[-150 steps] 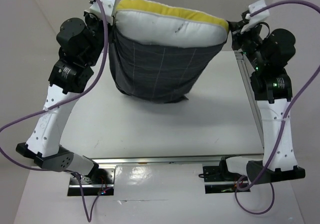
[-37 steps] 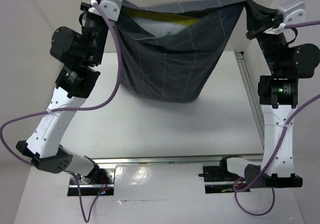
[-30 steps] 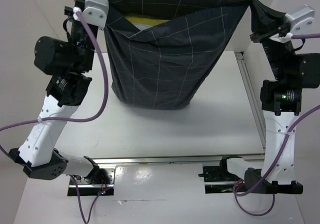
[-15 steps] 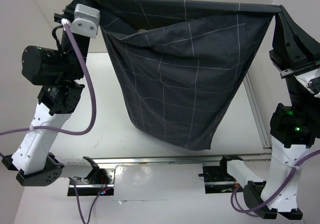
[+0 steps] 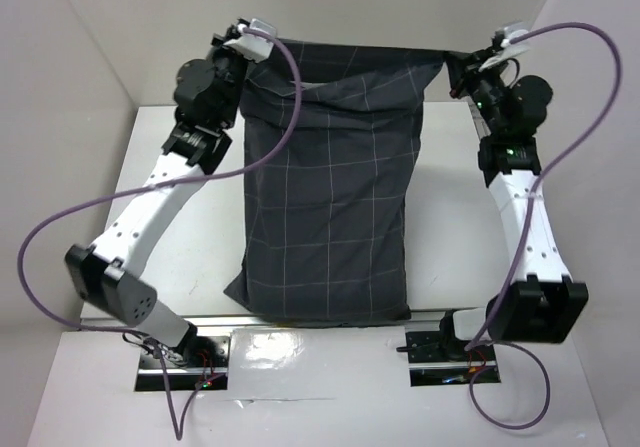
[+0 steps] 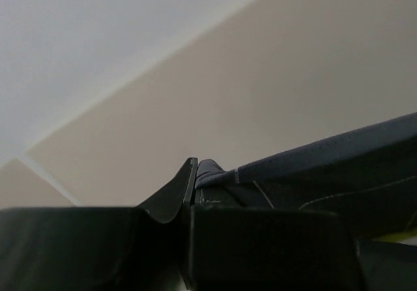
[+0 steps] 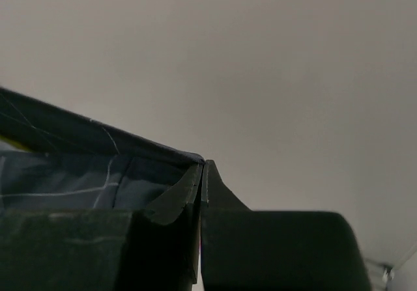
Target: Put the pillow into the pillowcase
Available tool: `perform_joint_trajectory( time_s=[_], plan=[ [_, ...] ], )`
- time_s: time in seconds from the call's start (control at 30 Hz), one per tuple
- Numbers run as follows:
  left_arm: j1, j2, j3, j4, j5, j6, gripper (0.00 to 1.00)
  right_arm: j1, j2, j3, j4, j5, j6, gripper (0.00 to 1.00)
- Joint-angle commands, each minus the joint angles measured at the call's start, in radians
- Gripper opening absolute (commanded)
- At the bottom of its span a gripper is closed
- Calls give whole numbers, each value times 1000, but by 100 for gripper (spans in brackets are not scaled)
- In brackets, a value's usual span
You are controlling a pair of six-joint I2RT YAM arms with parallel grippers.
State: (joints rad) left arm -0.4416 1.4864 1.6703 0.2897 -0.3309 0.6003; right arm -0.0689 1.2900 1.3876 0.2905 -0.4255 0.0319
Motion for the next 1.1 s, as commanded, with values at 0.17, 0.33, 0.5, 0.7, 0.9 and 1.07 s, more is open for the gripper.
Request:
perform_joint_trajectory(
  time_s=[0.17,0.33,0.5,0.7,0.9,1.07],
  plan=[
    [139,309,132,132,-17,-117,19,-9,205,60,133,103,34,27],
    [213,575,471,-32,-290,-112,100,-19,241,151,9,216,-87,75],
    [314,468,421,-231,-205,-286,100,-95,178,151,-147,188,-211,75],
    [333,347,368,-502,-23,-349,100,-37,66,148,-447,-266,-251,58],
    [353,273,309,-676,282,-355,76,113,101,229,-750,-519,-241,41],
    [339,418,563,-955,634,-385,21,244,187,208,-870,-702,-145,22]
  ],
)
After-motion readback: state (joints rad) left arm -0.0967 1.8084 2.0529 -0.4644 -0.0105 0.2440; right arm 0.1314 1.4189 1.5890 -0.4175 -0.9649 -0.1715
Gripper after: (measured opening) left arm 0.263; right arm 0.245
